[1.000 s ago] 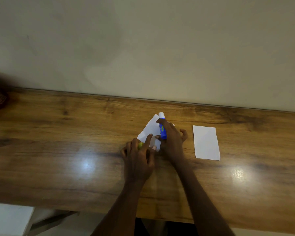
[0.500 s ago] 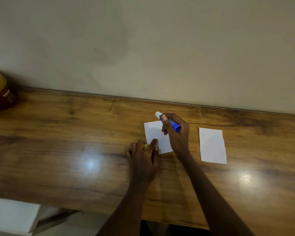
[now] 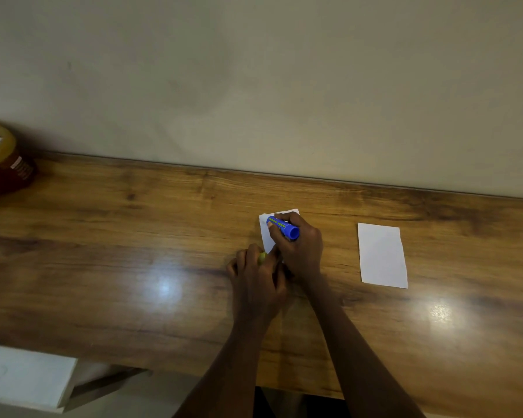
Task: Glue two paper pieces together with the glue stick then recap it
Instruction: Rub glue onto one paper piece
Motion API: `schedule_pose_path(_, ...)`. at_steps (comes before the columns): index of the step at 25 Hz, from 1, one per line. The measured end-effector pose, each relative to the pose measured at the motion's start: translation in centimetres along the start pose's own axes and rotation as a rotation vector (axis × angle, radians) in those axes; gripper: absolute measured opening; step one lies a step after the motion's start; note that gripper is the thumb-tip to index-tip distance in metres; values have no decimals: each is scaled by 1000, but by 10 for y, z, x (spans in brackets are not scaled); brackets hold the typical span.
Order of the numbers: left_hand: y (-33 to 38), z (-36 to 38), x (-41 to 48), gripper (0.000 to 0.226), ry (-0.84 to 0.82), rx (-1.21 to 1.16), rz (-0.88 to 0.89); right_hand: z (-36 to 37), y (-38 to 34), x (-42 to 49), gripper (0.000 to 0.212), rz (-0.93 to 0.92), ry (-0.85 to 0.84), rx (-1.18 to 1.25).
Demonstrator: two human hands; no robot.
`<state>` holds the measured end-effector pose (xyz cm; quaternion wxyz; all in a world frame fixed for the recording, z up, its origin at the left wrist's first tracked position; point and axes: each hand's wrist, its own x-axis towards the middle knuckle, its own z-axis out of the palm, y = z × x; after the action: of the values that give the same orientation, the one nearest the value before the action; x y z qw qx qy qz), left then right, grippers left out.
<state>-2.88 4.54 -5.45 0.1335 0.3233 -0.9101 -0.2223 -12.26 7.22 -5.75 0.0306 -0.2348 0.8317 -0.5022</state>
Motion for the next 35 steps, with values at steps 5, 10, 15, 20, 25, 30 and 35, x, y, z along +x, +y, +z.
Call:
schedule_pose_path(5, -3, 4, 1, 33, -34, -9, -5, 0, -1, -3, 19, 75, 103, -20)
schedule_pose_path(10, -5, 5, 1, 37, -30, 19, 12, -1, -1, -3, 20, 169, 299, -23)
schedule_pose_path(15, -3, 3, 1, 35, -6, 18, 1, -7, -4, 1, 22, 248, 387, 45)
schedule_pose_path(20, -3, 3, 1, 33, -8, 11, 16, -15, -12, -18, 31, 36, 326, 11)
schedule_pose_path(25, -3, 1, -1, 31, 13, 0, 14, -14, -5, -43, 41, 84, -100, -343)
schedule_pose_path(30, -2, 0, 1, 38, -19, -28, -13, -48, 15, -9, 46, 37, -349, -352)
schedule_pose_path(35, 1, -1, 1, 37, -14, -34, -12, -74, 23, 45, 69, -328, -771, -525)
